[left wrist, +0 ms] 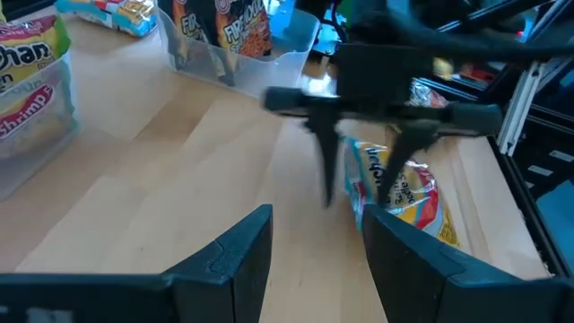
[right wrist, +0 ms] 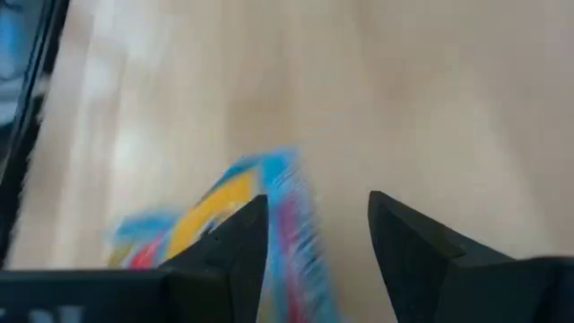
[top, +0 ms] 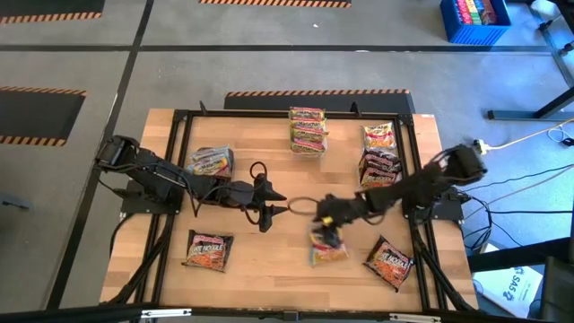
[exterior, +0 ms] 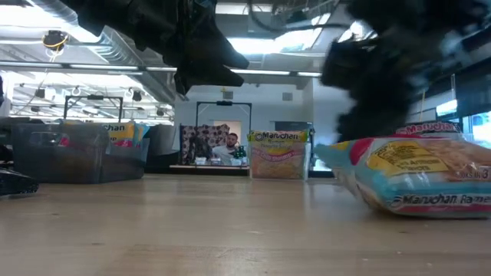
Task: Sort Maruchan noodles
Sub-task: Put the bottom blue noodle pack into the black bin
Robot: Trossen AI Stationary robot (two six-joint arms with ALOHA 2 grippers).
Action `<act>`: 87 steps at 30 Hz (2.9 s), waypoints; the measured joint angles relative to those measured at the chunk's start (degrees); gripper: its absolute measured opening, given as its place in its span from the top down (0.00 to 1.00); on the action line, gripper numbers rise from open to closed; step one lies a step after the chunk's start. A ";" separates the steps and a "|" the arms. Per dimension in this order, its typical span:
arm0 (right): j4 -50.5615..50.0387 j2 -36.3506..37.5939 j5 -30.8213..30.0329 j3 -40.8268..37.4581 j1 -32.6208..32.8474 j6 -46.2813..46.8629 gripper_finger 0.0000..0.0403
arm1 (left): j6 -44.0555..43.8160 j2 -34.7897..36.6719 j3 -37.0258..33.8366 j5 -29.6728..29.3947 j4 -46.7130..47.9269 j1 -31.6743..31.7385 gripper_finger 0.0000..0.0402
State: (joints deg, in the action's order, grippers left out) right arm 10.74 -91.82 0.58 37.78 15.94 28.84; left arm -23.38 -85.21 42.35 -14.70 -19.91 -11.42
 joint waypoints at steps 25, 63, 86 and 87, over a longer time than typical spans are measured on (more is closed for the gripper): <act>-9.75 5.26 6.70 2.61 12.10 -11.26 0.89 | -0.20 -0.87 0.02 -4.00 1.00 -4.04 0.58; -12.58 10.29 -7.85 3.91 -6.69 -17.92 0.99 | 0.09 -5.99 0.00 -2.71 -6.10 -0.85 0.58; -19.17 14.93 7.56 -3.34 -17.61 6.68 0.18 | 3.16 -29.59 10.23 3.00 -11.39 2.85 0.58; -18.38 14.03 8.34 -3.56 -17.61 7.28 0.18 | 3.16 -29.80 10.23 2.84 -11.40 2.80 0.58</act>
State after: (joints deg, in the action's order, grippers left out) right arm -7.65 -77.79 8.93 34.22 -1.67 36.12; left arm -20.22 -115.01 52.58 -11.86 -31.31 -8.62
